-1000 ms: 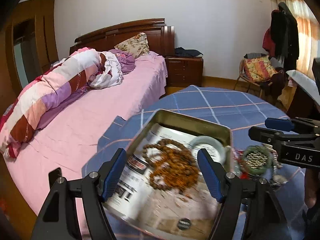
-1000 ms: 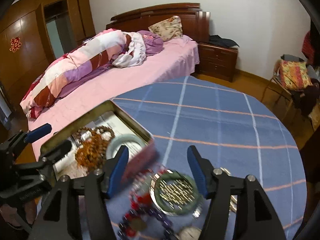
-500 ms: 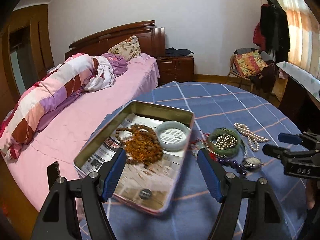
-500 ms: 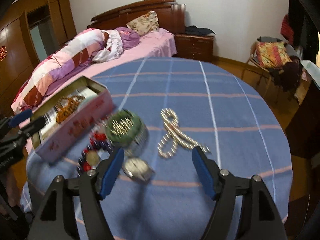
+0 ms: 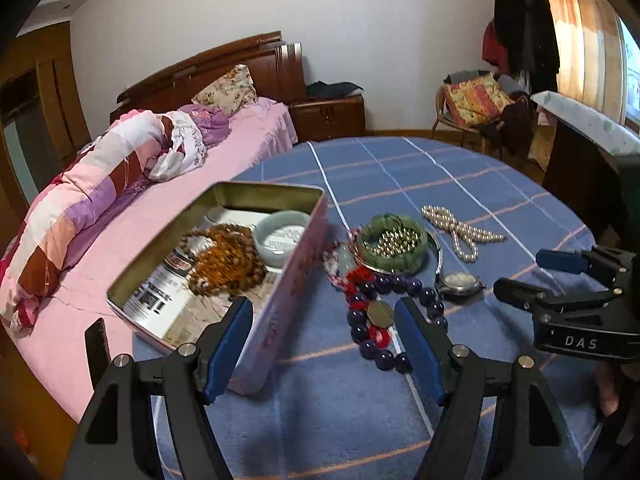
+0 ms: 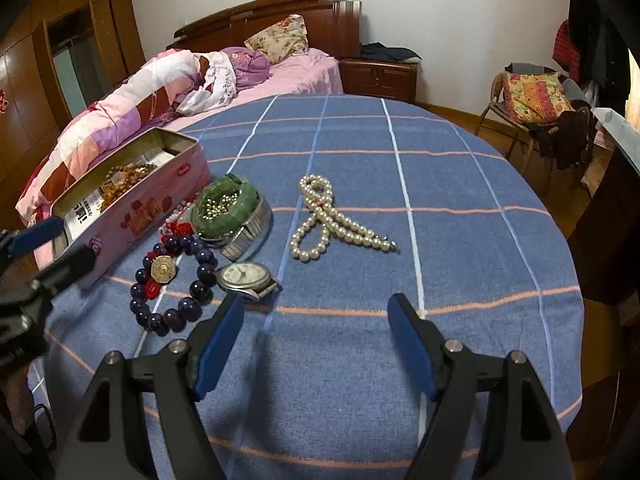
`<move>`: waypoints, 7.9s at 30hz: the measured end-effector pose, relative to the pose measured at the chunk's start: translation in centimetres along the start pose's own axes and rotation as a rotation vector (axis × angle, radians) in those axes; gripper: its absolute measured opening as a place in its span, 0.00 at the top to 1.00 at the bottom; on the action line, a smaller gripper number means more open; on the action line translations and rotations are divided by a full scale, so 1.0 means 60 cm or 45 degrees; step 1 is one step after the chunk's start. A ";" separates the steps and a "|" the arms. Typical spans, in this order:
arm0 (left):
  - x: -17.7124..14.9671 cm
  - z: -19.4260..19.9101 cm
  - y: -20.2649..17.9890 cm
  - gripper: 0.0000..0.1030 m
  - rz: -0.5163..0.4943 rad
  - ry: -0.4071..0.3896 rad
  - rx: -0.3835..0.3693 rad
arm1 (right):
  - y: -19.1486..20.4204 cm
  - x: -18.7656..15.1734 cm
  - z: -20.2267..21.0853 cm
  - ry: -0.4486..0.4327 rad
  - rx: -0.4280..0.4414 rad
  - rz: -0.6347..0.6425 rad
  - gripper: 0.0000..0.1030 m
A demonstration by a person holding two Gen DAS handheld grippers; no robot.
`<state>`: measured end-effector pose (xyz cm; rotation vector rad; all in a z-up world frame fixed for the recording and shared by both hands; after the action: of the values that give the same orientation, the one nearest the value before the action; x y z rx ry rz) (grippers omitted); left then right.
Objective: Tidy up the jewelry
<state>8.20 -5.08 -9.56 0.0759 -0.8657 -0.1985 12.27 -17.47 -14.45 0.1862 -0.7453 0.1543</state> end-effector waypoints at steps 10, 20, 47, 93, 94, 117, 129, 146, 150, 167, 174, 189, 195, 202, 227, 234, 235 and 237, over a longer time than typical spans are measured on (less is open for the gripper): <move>-0.033 -0.045 -0.021 0.46 0.030 0.168 -0.099 | 0.000 -0.011 -0.002 -0.006 -0.010 0.021 0.23; -0.044 -0.067 -0.045 0.87 0.040 0.252 -0.233 | 0.001 -0.011 -0.003 -0.005 -0.024 0.014 0.23; -0.002 0.014 -0.057 0.87 -0.073 -0.011 -0.274 | 0.008 -0.001 0.010 -0.056 0.089 -0.030 0.33; -0.083 -0.027 -0.012 0.35 0.060 0.212 -0.293 | 0.157 0.019 -0.042 0.152 0.308 0.261 0.58; -0.082 -0.023 -0.008 0.35 0.067 0.198 -0.278 | 0.159 0.019 -0.042 0.154 0.310 0.266 0.58; -0.068 -0.017 -0.009 0.34 0.082 0.173 -0.271 | 0.127 0.037 0.050 -0.073 0.270 0.192 0.95; -0.061 0.014 0.039 0.34 0.107 0.125 -0.132 | 0.177 0.014 0.006 0.016 0.313 0.263 0.46; -0.034 0.027 0.133 0.30 0.265 0.027 0.029 | 0.206 -0.011 -0.052 0.162 0.307 0.350 0.85; -0.045 0.018 0.133 0.30 0.302 0.067 0.003 | 0.193 0.004 -0.015 0.055 0.303 0.304 0.95; -0.024 0.020 0.007 0.29 0.059 0.074 -0.150 | 0.077 0.041 0.095 -0.146 0.227 0.104 0.95; -0.057 -0.053 -0.055 0.32 -0.040 0.280 -0.242 | 0.054 0.020 0.084 -0.122 0.233 0.049 0.95; 0.027 0.040 -0.015 0.87 -0.016 0.029 -0.283 | 0.066 0.050 0.104 -0.182 0.252 0.065 0.95; 0.073 0.070 0.055 0.87 0.045 -0.076 -0.217 | 0.095 0.090 0.107 -0.217 0.275 0.108 0.95; 0.103 0.073 0.140 0.87 0.099 -0.128 -0.120 | 0.146 0.135 0.100 -0.239 0.330 0.161 0.95; 0.053 -0.005 0.273 0.87 0.293 -0.042 0.031 | 0.347 0.115 0.008 -0.115 0.514 0.345 0.95; 0.037 -0.024 0.269 0.87 0.256 -0.003 0.059 | 0.350 0.090 -0.017 -0.056 0.494 0.358 0.95; 0.036 -0.026 0.271 0.87 0.260 0.000 0.060 | 0.353 0.088 -0.019 -0.051 0.491 0.360 0.95; 0.033 -0.032 0.273 0.87 0.257 0.012 0.059 | 0.357 0.082 -0.027 -0.030 0.482 0.368 0.95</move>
<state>13.25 10.51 -6.90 0.0321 -0.8629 0.0109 12.49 4.04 -9.82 0.4407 -0.7595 0.5705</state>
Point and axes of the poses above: each gripper's, at about its wrist camera, not at the fingertips, and z roughly against the way its jaws point, y to its left, x to its top, the point moved 7 cm from there along -z, roughly the way its jaws point, and after that the axes turned 3 degrees about -z, right-handed, at the moved point
